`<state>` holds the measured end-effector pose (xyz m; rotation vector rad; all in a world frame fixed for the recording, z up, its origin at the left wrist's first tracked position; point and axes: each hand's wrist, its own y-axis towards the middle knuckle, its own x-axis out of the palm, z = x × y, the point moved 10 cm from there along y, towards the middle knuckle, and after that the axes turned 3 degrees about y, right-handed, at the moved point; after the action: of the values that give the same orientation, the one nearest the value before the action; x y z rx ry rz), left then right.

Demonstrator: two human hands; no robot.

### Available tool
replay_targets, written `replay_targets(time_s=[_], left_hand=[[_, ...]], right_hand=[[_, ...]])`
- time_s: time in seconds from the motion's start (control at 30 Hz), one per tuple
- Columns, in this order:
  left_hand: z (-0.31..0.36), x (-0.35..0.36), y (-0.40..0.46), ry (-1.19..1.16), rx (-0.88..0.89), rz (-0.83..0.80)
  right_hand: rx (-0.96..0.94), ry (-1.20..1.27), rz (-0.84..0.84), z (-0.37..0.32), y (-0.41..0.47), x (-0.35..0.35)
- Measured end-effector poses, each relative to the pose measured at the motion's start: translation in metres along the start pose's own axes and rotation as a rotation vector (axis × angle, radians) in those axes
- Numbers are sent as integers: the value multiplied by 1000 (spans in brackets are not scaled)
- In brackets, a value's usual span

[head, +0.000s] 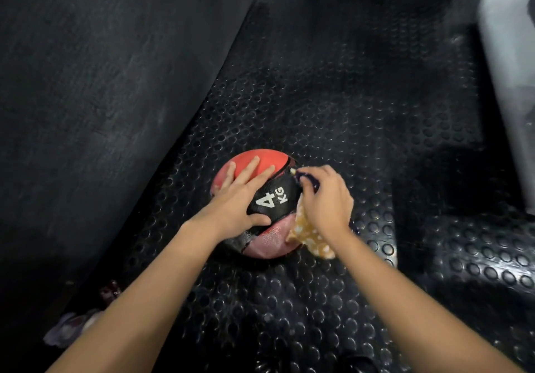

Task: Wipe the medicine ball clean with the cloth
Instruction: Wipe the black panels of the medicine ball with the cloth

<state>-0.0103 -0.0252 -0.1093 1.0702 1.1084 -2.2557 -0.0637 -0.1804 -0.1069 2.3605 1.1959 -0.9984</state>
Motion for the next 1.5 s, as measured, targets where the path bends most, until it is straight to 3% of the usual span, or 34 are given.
replay_targets(time_s=[0.07, 0.2, 0.3, 0.37, 0.53, 0.67, 0.83, 1.0, 1.1, 1.17, 1.3, 1.4, 1.5], left_hand=[[2, 3, -1, 26, -8, 15], [-4, 2, 2, 48, -4, 62], [0, 6, -5, 46, 11, 73], [3, 6, -6, 38, 2, 72], [3, 1, -4, 33, -8, 58], [8, 6, -6, 67, -5, 33], [12, 3, 1, 146, 12, -60], [41, 7, -1, 376, 158, -147], [56, 12, -7, 562, 277, -103], [55, 7, -14, 466, 244, -42], [47, 0, -26, 49, 55, 151], [42, 4, -22, -37, -119, 277], [42, 5, -11, 0, -185, 319]], right_hand=[[40, -30, -4, -1, 7, -2], [-198, -25, -4, -30, -31, 0], [40, -12, -41, 7, 16, 0], [91, -37, -66, 12, 26, 1], [-171, -60, -78, -28, -16, -1], [-19, -91, -81, -6, 23, 0], [-116, -104, -79, -16, -18, -7], [47, -129, -93, 12, -20, -22], [151, -31, 7, 32, -24, -45], [179, 18, 65, 39, -23, -56], [132, 122, 88, 37, -20, -58], [58, 158, 56, 24, -18, -50], [-17, 132, 17, 10, -14, -43]])
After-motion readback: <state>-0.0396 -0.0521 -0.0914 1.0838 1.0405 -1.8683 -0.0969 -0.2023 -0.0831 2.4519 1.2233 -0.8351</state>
